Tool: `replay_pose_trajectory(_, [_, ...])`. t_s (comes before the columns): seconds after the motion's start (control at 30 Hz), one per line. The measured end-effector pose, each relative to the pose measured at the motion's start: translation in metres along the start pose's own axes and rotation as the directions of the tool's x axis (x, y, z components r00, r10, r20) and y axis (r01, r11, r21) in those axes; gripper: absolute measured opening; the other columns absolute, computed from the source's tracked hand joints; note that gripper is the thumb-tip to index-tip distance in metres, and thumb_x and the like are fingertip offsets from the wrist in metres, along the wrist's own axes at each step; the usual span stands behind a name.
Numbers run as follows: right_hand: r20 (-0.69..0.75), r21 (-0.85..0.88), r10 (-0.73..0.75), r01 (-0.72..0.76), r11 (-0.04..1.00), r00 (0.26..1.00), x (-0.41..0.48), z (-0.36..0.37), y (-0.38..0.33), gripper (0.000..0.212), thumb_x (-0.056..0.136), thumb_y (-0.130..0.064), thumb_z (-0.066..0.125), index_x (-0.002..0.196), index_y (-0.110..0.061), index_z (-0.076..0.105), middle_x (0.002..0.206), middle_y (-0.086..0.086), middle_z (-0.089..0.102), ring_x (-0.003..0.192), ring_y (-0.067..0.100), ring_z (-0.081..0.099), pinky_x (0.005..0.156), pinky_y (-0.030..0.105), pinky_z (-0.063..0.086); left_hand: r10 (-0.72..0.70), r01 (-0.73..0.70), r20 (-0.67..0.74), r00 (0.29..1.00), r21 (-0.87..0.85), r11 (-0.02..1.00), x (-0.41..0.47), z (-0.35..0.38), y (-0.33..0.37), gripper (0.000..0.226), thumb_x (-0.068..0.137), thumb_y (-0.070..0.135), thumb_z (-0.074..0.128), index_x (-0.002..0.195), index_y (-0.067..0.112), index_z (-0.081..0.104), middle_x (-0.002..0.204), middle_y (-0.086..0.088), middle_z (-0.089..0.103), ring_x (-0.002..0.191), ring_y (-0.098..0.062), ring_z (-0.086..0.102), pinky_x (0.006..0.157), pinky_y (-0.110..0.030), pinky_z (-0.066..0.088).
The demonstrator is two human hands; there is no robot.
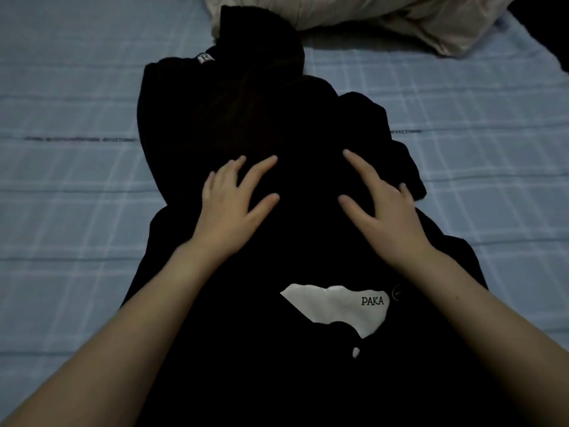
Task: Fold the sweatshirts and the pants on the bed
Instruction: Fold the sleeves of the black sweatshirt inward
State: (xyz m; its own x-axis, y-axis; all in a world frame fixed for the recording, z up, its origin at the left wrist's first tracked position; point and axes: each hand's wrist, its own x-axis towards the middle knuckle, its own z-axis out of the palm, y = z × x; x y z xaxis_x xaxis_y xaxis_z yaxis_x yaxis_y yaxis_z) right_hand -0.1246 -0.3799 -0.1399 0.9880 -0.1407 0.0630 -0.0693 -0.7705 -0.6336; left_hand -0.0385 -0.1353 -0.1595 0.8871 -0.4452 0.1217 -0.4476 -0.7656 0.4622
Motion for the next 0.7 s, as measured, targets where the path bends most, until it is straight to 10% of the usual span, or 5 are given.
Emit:
replay_pose_trajectory(0.23, [-0.132, 0.437, 0.071, -0.007, 0.900, 0.989, -0.012, -0.027, -0.020, 0.029, 0.095, -0.017, 0.064, 0.122, -0.027, 0.070, 0.119, -0.015, 0.067, 0.115, -0.004, 0.058, 0.095, 0.010, 0.044, 0.032, -0.016, 0.027, 0.999, -0.460, 0.888, 0.004, -0.033, 0.028, 0.040, 0.087, 0.024, 0.073, 0.123, 0.037, 0.061, 0.112, 0.024, 0.062, 0.106, 0.018, 0.054, 0.086, 0.000, 0.039])
replay_pose_trajectory(0.53, [-0.099, 0.337, 0.000, 0.034, 0.941, 0.995, -0.138, -0.070, -0.055, 0.031, 0.083, -0.005, 0.077, 0.109, -0.022, 0.075, 0.106, -0.012, 0.073, 0.105, -0.001, 0.065, 0.090, 0.009, 0.043, 0.074, -0.076, -0.026, 0.997, -0.562, 0.824, -0.125, -0.075, 0.074, 0.036, 0.082, 0.012, 0.077, 0.117, 0.022, 0.071, 0.108, 0.009, 0.070, 0.104, 0.002, 0.062, 0.094, -0.009, 0.040])
replay_pose_trajectory(0.7, [0.202, 0.241, 0.165, -0.213, 0.947, 0.965, -0.220, -0.051, -0.047, 0.033, 0.087, -0.005, 0.071, 0.104, -0.034, 0.072, 0.132, -0.007, 0.057, 0.126, -0.013, 0.043, 0.103, 0.004, 0.025, 0.141, 0.032, 0.263, 0.954, -0.559, 0.828, -0.195, -0.042, 0.051, 0.036, 0.089, 0.008, 0.068, 0.122, 0.023, 0.068, 0.118, 0.009, 0.064, 0.115, 0.002, 0.057, 0.103, -0.015, 0.038])
